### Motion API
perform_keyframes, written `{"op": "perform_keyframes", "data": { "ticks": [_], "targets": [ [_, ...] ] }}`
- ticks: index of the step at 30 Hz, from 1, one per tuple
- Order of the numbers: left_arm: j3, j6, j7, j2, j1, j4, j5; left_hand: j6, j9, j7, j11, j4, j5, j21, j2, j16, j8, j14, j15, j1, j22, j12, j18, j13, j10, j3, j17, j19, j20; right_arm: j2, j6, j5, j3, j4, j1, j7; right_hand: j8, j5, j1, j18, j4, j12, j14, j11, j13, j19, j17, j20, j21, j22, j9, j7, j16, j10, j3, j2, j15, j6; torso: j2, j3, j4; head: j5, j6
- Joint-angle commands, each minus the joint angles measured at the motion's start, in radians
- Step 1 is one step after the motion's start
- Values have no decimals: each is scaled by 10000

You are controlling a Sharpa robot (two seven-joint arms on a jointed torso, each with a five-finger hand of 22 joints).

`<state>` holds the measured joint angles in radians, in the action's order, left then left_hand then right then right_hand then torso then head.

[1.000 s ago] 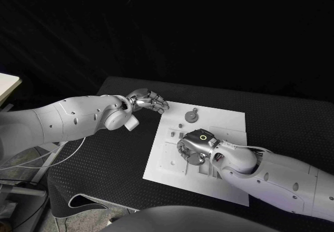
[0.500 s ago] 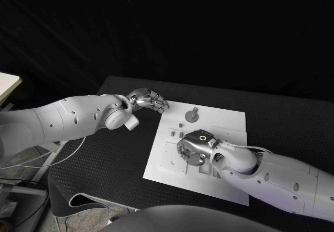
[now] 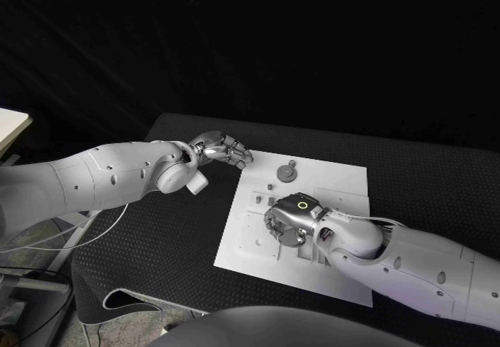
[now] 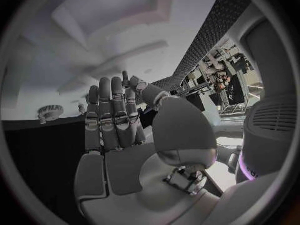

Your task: Assemble the parts on the task board

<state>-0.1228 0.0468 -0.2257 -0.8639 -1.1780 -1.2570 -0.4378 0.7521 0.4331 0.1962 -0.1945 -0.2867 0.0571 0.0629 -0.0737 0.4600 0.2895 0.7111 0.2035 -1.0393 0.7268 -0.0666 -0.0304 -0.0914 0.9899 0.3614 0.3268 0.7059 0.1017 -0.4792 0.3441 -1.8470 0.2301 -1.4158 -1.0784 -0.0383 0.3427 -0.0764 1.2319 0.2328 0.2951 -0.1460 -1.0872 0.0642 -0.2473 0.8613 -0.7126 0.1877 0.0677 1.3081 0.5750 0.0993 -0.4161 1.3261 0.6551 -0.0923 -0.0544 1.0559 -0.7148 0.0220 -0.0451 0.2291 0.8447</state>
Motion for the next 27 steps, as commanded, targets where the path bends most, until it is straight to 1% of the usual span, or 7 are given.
{"op": "perform_keyframes", "data": {
  "ticks": [1, 4, 8, 13, 15, 20, 27],
  "targets": [
    [8, -29, -65, 14, -15, -30, 20, -89, 14, 253, -11, 3, -49, 64, 29, -50, 49, -24, 31, 36, -11, -33, -64, 9, -14, -12, 11, -27, 54, 40, -552, -39, 42, 129, 45, -31, -45, -38, 15, 73, -15, 45, -38, -52, 6, 19, -13, 56, -25, 37, 16, 11, 48, -15, 33, 53, -53, -18, -3, -5, 0, 2, -2],
    [8, -31, -62, 12, -15, -31, 20, -90, 14, 253, -11, 3, -49, 64, 28, -51, 50, -24, 31, 37, -13, -33, -64, 10, -14, -12, 12, -26, 54, 108, -669, 30, 52, 252, 47, 26, -54, -35, -18, 69, -18, 53, -30, -47, -1, 6, -16, 63, -28, 35, 22, 17, 61, -21, 21, 56, -55, -24, -4, -7, -7, 4, 9],
    [8, -40, -44, 14, -16, -24, 20, -90, 15, 253, -11, 3, -49, 65, 27, -52, 50, -24, 31, 38, -14, -34, -64, 11, -14, -13, 13, -26, 54, 142, -751, 43, 72, 288, 76, 31, -63, -37, -35, 68, -16, 63, -20, -43, -6, -7, -17, 66, -32, 33, 28, 22, 75, -31, 20, 66, -57, -32, -8, -3, -31, 19, 42],
    [8, -36, -50, 15, -16, -25, 20, -91, 15, 253, -11, 2, -49, 64, 25, -52, 51, -24, 31, 39, -16, -33, -63, 12, -14, -13, 13, -26, 55, 149, -826, 79, 76, 296, 78, 39, -68, -38, -41, 69, -14, 68, -15, -41, -9, -15, -19, 67, -33, 31, 32, 23, 82, -36, 21, 73, -58, -36, -3, -5, -18, 34, 58],
    [8, -37, -50, 15, -16, -29, 20, -91, 15, 253, -11, 2, -49, 64, 24, -53, 51, -24, 31, 38, -17, -33, -63, 13, -14, -13, 14, -26, 55, 146, -844, 86, 78, 290, 78, 45, -70, -38, -41, 69, -14, 69, -14, -41, -11, -16, -19, 67, -33, 31, 33, 24, 84, -36, 21, 75, -58, -37, -2, -8, -4, 47, 66],
    [8, -29, -52, 14, -16, -29, 20, -91, 15, 253, -11, 1, -49, 65, 24, -53, 52, -24, 31, 37, -19, -34, -63, 14, -14, -12, 14, -26, 54, 148, -868, 113, 82, 277, 78, 62, -72, -38, -43, 70, -13, 71, -13, -41, -13, -20, -20, 67, -33, 30, 35, 24, 87, -37, 22, 79, -58, -38, -1, 0, 4, 52, 75],
    [8, -26, -53, 17, -16, -29, 20, -92, 15, 253, -11, 1, -49, 65, 23, -55, 53, -24, 31, 38, -22, -34, -63, 16, -14, -12, 15, -26, 54, 161, -795, 181, 85, 316, 78, 17, -88, -38, -62, 68, -15, 89, 1, -31, -19, -39, -24, 73, -35, 26, 42, 32, 106, -58, 21, 91, -67, -55, -1, -2, 0, 50, 73]
  ]
}}
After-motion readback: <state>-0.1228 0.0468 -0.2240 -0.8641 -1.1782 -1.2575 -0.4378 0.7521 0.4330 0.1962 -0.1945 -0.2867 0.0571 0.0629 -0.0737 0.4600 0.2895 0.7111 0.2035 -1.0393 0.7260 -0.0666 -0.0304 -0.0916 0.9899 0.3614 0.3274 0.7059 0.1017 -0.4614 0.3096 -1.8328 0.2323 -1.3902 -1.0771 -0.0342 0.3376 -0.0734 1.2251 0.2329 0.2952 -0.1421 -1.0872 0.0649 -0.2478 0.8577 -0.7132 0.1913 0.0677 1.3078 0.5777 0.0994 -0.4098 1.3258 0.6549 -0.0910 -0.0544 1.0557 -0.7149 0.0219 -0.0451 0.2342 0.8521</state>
